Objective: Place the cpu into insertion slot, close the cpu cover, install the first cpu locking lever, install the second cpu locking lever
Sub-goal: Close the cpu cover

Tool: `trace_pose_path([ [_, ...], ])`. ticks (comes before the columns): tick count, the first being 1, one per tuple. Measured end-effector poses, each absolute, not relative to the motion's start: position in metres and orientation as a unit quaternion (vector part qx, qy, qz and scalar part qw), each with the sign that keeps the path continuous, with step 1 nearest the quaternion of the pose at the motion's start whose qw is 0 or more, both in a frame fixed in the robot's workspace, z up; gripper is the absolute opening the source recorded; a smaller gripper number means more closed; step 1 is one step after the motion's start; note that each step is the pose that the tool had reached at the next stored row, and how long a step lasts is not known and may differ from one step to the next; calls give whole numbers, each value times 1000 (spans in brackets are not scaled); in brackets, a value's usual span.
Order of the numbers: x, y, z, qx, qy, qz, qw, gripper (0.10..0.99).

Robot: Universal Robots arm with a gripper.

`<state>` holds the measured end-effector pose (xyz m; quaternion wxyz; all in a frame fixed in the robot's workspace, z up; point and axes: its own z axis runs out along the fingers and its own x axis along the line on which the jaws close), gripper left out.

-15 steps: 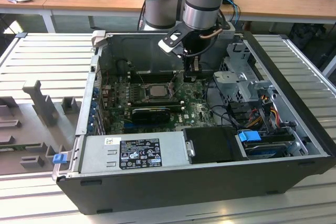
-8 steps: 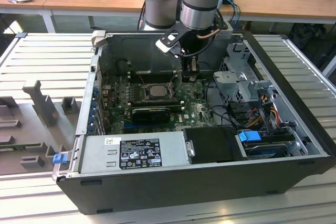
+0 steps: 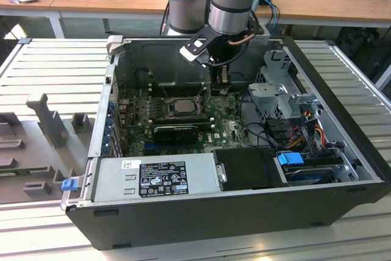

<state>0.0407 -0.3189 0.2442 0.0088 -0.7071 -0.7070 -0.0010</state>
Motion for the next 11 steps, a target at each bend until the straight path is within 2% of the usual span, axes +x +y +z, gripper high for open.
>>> trace_pose_path([
  [11,35,-319,244,-707,-707,-1,9,106],
])
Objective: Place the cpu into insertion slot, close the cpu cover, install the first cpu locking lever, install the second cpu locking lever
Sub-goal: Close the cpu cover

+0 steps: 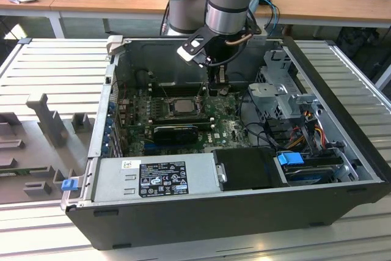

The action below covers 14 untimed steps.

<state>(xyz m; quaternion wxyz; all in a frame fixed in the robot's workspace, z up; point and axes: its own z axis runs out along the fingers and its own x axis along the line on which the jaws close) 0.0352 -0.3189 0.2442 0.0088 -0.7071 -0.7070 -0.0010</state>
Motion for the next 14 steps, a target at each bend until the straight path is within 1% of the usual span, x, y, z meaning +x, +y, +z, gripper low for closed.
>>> trace_pose_path([
  [14,29,-319,244,-707,-707,-1,9,106],
])
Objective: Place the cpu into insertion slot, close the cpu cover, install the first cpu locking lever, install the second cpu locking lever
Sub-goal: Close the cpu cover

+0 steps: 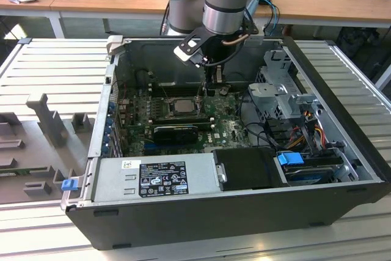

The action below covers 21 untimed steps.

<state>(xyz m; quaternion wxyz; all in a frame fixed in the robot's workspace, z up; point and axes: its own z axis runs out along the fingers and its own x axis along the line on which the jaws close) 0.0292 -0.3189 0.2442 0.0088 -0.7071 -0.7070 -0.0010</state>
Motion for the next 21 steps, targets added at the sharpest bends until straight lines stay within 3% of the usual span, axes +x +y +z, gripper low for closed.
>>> trace_pose_path([
  [21,16,-319,244,-707,-707,-1,9,106],
])
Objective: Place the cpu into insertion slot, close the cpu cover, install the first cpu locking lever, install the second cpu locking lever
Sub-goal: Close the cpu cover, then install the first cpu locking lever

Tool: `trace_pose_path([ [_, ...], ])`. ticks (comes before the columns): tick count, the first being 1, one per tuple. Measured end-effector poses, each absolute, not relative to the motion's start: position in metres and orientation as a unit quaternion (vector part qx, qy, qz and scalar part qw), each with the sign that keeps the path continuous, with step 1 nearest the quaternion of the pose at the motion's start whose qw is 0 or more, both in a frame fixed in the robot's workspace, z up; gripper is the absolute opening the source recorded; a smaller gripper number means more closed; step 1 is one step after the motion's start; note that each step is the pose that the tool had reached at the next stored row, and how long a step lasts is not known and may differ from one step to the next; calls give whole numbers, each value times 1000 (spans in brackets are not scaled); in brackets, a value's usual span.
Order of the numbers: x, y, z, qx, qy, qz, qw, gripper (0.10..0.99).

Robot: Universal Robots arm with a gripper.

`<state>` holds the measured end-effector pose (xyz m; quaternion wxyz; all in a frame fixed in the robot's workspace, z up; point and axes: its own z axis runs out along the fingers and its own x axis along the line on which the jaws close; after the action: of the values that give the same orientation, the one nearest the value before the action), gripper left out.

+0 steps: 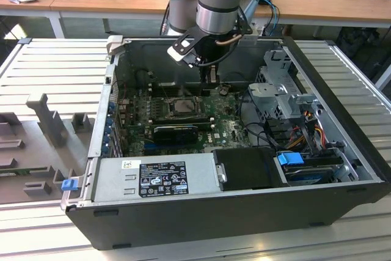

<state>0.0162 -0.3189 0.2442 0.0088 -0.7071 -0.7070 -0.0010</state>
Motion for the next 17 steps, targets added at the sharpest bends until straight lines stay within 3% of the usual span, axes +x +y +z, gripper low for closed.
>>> trace_pose_path([
  [17,-31,-319,234,-705,-709,-1,9,106],
])
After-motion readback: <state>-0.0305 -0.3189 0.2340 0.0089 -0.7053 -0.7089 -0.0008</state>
